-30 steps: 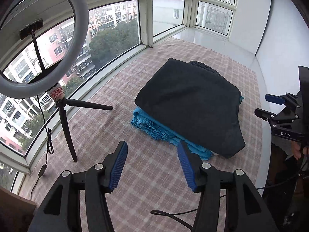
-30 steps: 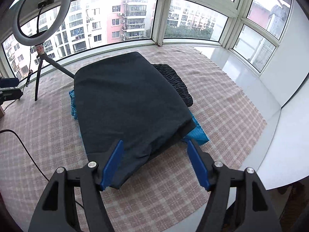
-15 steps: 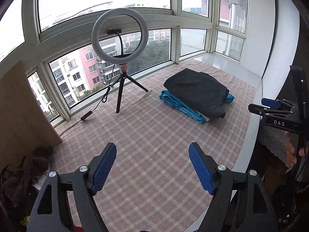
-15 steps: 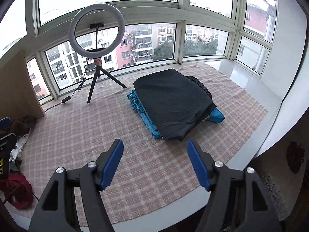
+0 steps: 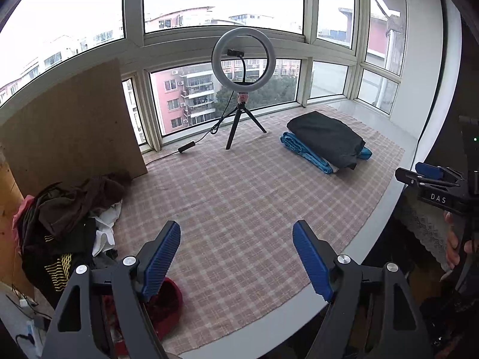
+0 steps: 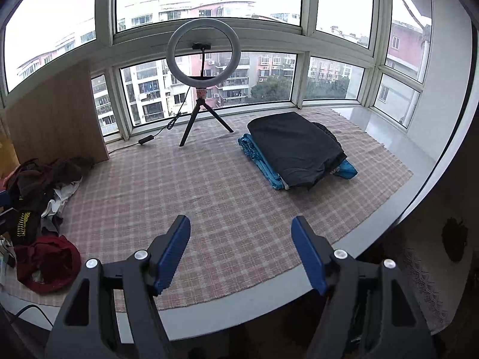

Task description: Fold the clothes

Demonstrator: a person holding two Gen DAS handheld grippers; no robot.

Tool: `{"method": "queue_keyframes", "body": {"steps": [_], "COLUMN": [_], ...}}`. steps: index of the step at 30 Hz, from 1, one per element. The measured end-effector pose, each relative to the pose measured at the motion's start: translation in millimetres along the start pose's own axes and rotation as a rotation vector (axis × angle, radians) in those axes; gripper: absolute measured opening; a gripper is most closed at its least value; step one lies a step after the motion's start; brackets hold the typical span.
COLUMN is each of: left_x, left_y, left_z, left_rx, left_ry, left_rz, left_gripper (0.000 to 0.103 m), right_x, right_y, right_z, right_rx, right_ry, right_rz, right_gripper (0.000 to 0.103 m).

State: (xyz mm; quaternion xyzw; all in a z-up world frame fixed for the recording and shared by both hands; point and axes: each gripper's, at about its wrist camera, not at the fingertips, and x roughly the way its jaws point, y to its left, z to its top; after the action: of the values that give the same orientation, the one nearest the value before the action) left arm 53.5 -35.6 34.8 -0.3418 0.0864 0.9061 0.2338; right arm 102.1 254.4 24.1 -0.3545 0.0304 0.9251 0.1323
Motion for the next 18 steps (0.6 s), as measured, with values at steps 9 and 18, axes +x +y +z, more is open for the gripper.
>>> {"method": "queue_keyframes", "body": {"steps": [9, 18], "left_x": [-38, -55], "left_y": [7, 8], "left_z": [-23, -40], "left_rx": [-0.026, -0.025], "left_ry": [-0.037, -0.042], "left_rz": [0.011, 0.051], "left_gripper": [0.076, 0.077], "right_x": [-26, -32], "right_y": [16, 27], "right_z": [-12, -23], "right_rx": [-0.011, -0.021], "right_ry": [-0.033, -0.027], "right_rz": [-0.003, 0.015], "right_gripper": [0.071, 0.072]}}
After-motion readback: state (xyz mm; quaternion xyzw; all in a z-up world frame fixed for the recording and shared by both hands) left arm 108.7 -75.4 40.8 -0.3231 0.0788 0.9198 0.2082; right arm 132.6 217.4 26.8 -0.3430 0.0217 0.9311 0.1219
